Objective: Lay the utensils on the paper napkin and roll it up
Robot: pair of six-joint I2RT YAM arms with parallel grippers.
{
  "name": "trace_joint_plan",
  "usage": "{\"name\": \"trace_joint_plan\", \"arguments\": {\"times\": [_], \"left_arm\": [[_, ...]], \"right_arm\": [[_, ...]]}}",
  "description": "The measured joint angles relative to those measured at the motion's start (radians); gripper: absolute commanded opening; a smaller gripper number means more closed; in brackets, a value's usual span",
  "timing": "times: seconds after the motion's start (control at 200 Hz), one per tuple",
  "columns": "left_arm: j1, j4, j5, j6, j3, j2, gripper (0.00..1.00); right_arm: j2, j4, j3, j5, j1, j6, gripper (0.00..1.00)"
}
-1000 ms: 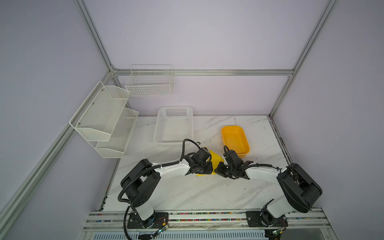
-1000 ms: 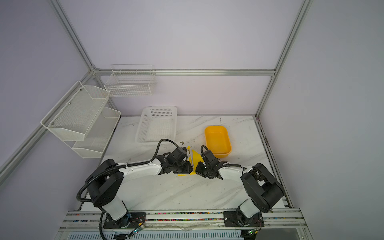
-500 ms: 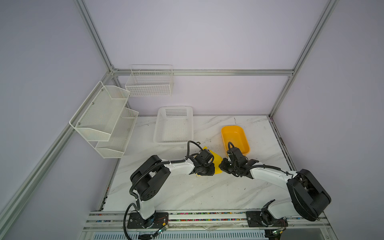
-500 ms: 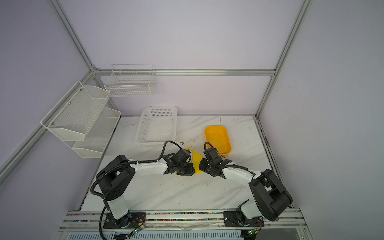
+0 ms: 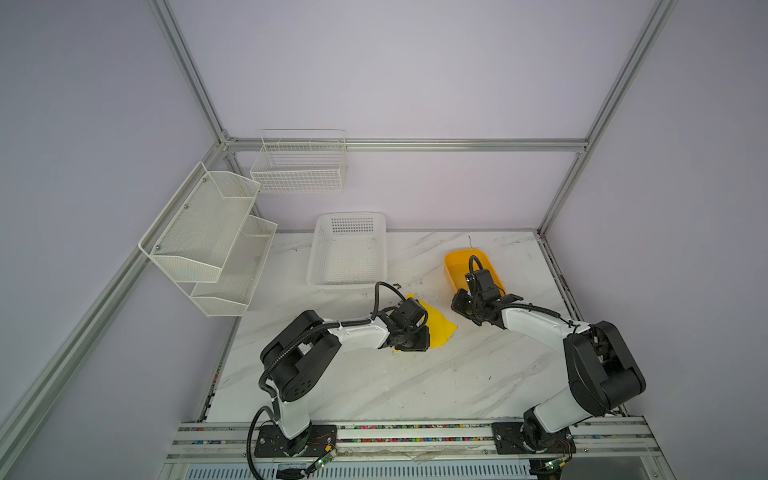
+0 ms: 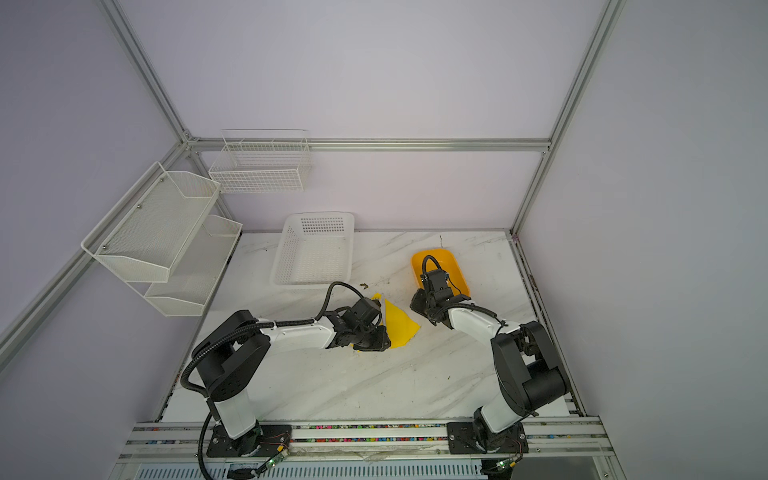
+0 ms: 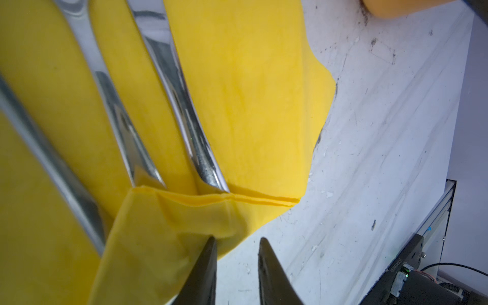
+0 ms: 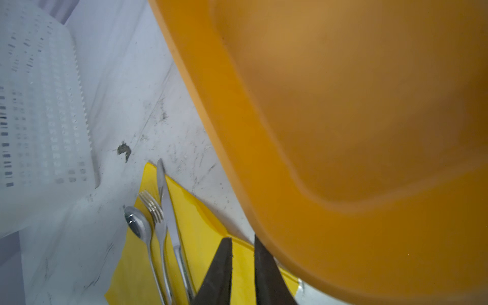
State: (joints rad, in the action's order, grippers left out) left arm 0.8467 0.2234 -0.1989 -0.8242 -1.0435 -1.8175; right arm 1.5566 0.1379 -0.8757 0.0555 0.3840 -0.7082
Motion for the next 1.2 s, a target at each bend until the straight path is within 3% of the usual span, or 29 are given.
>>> {"name": "trace_joint_plan", "arguments": {"times": [0.22, 0.42, 0.655, 0.87, 1.2], "left_arm": [[0.000, -0.001, -0.002, -0.002, 0.000, 0.000, 0.28], [0.000, -0.021, -0.002, -0.002, 0.000, 0.000, 0.28], [0.000, -0.055, 0.008, -0.003, 0.000, 0.028, 0.27], [0.000, -0.081, -0.003, -0.006, 0.000, 0.027, 0.25], [0.000, -0.080, -0.011, -0.021, 0.000, -0.002, 0.24]], "right_arm": [[-0.060, 0.019, 0.072, 0.032, -0.103, 0.044, 0.27], [-0.172, -0.030, 0.149, 0.269, -0.097, 0.025, 0.34], [-0.180, -0.078, 0.293, 0.484, -0.082, -0.042, 0.39], [-0.184, -0.100, 0.349, 0.566, -0.068, -0.067, 0.40], [-0.173, -0.144, 0.370, 0.598, -0.053, -0.096, 0.40]]}}
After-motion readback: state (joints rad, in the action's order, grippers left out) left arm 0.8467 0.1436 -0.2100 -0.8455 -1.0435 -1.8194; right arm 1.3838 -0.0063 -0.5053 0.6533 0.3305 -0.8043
